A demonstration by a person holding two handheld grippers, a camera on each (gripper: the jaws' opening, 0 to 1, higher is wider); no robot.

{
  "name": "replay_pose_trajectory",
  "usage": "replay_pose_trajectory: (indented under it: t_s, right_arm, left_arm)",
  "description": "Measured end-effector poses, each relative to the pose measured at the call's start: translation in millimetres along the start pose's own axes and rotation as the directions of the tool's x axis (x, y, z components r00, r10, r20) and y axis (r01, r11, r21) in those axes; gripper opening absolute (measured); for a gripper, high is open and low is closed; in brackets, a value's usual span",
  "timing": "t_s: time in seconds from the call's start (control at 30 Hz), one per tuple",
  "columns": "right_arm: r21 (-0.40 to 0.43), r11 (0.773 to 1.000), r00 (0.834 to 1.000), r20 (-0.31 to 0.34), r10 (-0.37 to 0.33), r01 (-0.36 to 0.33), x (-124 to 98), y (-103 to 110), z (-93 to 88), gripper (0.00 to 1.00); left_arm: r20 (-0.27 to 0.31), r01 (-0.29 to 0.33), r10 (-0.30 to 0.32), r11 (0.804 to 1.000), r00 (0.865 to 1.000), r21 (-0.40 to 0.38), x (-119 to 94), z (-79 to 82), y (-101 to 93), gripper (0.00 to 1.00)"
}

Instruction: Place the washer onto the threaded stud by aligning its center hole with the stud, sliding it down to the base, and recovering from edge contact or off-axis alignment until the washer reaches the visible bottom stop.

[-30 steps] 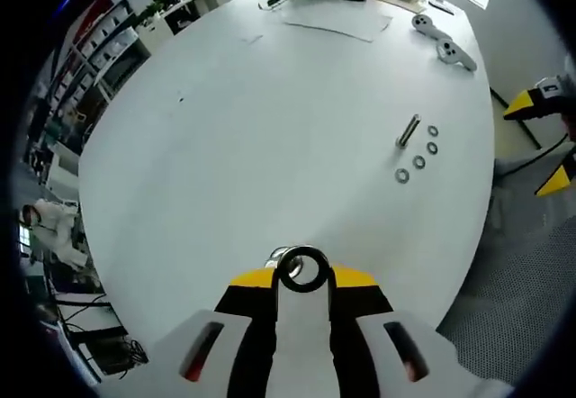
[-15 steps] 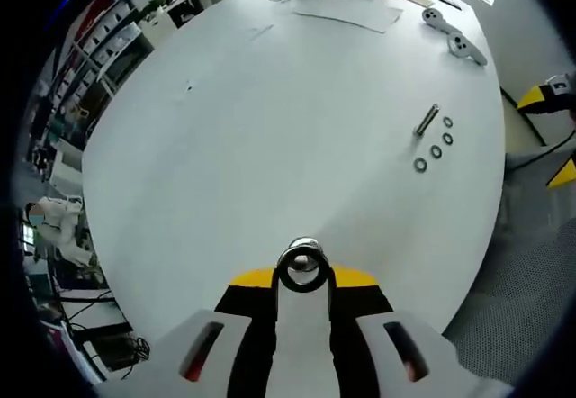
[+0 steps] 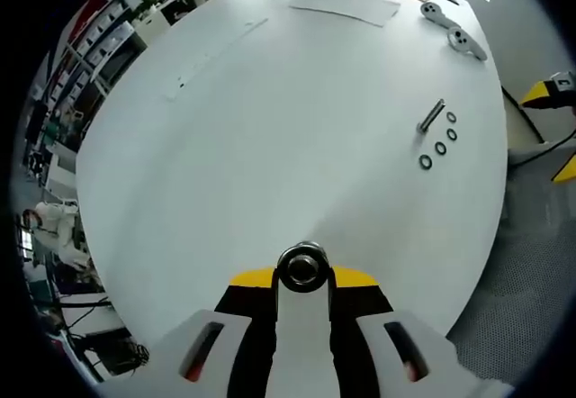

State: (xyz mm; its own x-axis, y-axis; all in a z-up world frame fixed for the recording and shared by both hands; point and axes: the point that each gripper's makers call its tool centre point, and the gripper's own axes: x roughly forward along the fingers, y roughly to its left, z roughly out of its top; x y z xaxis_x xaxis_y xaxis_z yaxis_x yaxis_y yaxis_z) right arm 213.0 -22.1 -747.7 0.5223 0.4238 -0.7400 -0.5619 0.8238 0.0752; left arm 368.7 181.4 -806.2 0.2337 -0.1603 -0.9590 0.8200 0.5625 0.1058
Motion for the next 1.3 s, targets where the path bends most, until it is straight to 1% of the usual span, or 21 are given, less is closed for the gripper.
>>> replay_pose_trajectory:
  t_s: [0.37,0.43,0.67,1.0,1.17,1.3]
  right_arm:
    - [0.001,1.000,1.000,-0.016,-0.014,0.014,0.3,-3.7,-3.9,0.55]
    - [0.015,1.000,1.000,-0.002,-0.022,0.022,-1.3,-6.6,-1.6,0.55]
    - [0.020,0.999,1.000,-0.014,-0.026,0.027,-0.6,-7.4,-4.5,0.55]
    - [0.028,0.999,0.999,-0.020,-0.035,0.035,-0.8,-10.2,-6.1,0.55]
    - [0.020,0.999,0.999,-0.024,-0.033,0.033,-0.5,-8.9,-6.6,0.55]
    - [0.023,0.999,0.999,-0.021,-0.035,0.035,-0.6,-9.6,-6.1,0.55]
  left_arm:
    - [-0.018,0.020,-0.020,1.000,1.000,0.004,12.3,-6.8,-11.7,0.19]
    - [-0.019,0.026,-0.026,1.000,0.999,0.003,14.4,-7.1,-12.6,0.19]
    - [-0.029,0.038,-0.037,0.999,0.999,0.010,23.1,-8.9,-12.8,0.19]
    - [-0.033,0.034,-0.034,0.999,0.999,0.016,31.9,-11.4,-15.5,0.19]
    - [-0.011,0.030,-0.031,0.999,0.999,-0.012,32.3,-10.6,-15.1,0.20]
    - [-0.001,0.032,-0.032,0.999,0.999,-0.029,34.0,-13.6,-12.4,0.20]
